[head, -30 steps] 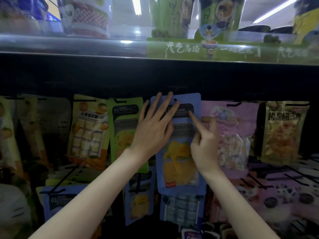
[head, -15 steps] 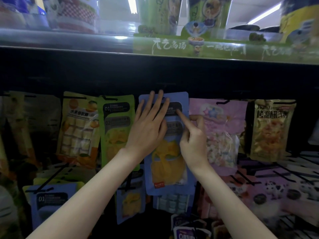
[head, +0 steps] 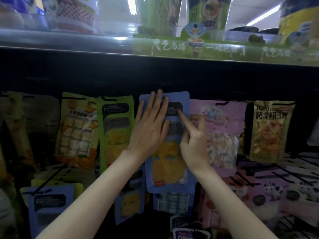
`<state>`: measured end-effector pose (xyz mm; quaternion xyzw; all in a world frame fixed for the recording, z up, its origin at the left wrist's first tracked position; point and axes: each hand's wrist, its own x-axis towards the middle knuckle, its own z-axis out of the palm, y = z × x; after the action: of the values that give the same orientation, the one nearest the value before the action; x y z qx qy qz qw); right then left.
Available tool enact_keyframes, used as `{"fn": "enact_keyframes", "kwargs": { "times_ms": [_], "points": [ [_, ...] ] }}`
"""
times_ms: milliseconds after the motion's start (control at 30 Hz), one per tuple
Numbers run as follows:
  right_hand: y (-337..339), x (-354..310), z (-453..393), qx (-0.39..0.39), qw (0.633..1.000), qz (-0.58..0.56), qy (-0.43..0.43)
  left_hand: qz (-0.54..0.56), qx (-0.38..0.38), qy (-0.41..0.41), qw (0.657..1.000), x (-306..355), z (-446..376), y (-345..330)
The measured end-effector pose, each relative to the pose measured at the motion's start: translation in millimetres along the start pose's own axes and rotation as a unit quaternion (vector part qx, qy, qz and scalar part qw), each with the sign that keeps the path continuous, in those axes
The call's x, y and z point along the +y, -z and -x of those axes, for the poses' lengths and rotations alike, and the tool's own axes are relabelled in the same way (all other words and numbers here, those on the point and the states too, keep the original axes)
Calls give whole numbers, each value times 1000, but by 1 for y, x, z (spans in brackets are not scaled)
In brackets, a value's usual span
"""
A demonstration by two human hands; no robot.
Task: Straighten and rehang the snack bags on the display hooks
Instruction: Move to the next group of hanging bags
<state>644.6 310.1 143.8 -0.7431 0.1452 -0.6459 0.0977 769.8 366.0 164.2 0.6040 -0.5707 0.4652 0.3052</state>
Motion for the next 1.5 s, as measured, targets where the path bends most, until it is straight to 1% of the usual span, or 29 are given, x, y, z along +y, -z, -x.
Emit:
{"fn": "enact_keyframes", "kwargs": {
  "times_ms": [67,100,233,300,367,500,567,667,733,767,800,833,867,900,933,967,1033,1100,1200,1233,1300,1367,1433,1500],
  "points": [
    [-2,-4,-3,14,999,10,34,1,8,15,1000,-4,-1,3],
    [-3,-5,-5,14,999,7,37,-2,8,18,1000,-5,-1,4],
    [-5,-10,-1,-21,997,-55,-53,-22,-12,-2,1000,-4,-3,5],
    [-5,-8,2,-37,994,-65,-78,-33,-27,1,999,-3,-2,4],
    [-5,-5,3,-58,992,-73,-89,-44,-34,14,998,-5,2,1],
    [-2,-2,2,-68,992,-72,-74,-35,-45,28,998,-8,6,-2],
    [-6,1,-5,-102,990,-37,-89,-27,-86,35,995,-9,1,0],
    [-26,6,-20,-138,986,31,-83,-35,-205,84,975,-19,-4,-7],
    [-44,12,-29,-164,979,70,-95,-41,-235,110,965,-28,3,-9],
    [-52,15,-32,-180,972,80,-125,-35,-231,115,965,-34,12,-7],
    [-57,15,-32,-193,965,86,-158,-22,-212,116,970,-39,23,-4],
    [-62,15,-27,-194,961,98,-169,-3,-181,118,976,-45,35,1],
    [-66,12,-20,-183,964,126,-144,18,-149,124,981,-52,48,7],
    [-68,8,-10,-167,969,154,-100,26,-123,131,983,-60,62,15],
    [-69,3,1,-149,975,156,-60,21,-105,142,984,-70,74,21],
    [-69,-6,10,-141,981,129,-41,11,-98,156,983,-80,87,27],
    [-73,-25,23,-177,982,36,-48,3,-99,196,976,-99,109,39],
    [-85,-41,29,-261,962,-41,-66,-23,-111,246,963,-118,127,48],
    [-114,-64,32,-377,917,-95,-91,-66,-189,313,928,-145,150,60],
    [-127,-69,34,-407,902,-92,-108,-69,-215,320,920,-154,157,64],
    [-156,-76,36,-454,874,-73,-158,-65,-267,306,911,-172,174,69],
    [-187,-77,41,-462,857,-73,-217,-34,-304,279,910,-186,188,75],
    [-212,-80,47,-446,836,-117,-298,12,-315,246,917,-194,198,81],
    [-229,-86,53,-375,817,-167,-405,40,-338,220,914,-199,209,87]
  ]
}}
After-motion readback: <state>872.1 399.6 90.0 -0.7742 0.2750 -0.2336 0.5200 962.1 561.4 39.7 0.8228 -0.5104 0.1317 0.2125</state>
